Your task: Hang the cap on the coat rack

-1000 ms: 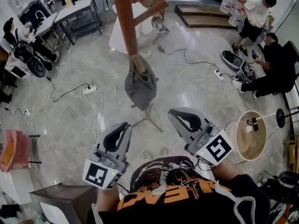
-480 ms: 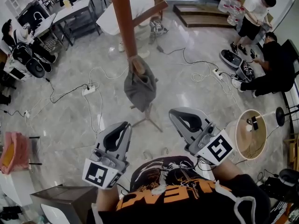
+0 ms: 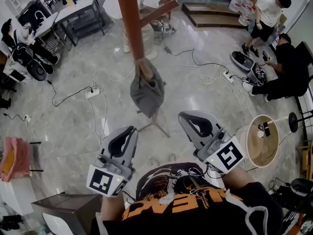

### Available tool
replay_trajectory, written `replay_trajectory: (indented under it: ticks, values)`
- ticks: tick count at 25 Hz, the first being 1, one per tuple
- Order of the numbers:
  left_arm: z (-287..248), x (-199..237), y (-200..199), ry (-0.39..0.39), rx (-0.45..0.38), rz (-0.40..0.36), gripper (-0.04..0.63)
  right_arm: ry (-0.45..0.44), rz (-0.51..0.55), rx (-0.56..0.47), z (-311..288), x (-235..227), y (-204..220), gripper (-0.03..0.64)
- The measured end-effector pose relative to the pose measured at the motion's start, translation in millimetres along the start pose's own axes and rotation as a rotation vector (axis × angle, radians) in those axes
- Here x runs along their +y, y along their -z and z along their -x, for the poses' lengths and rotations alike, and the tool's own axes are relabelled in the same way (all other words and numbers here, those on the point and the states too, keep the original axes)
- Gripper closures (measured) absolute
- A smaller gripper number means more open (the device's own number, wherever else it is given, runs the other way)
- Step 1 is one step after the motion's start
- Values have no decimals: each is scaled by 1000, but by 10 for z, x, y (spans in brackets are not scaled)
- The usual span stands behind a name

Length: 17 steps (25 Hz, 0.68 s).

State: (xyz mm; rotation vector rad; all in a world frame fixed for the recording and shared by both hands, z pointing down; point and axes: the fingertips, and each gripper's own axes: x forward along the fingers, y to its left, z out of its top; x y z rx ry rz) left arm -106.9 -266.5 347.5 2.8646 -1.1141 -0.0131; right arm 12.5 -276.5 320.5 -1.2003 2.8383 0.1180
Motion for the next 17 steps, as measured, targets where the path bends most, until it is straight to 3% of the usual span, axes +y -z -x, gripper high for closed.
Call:
replay_trajectory:
  ticks: [17]
  values:
    - [4,-18,-51,-15,-13,-3,549,-21,-2,-3,-21,3,-45,603]
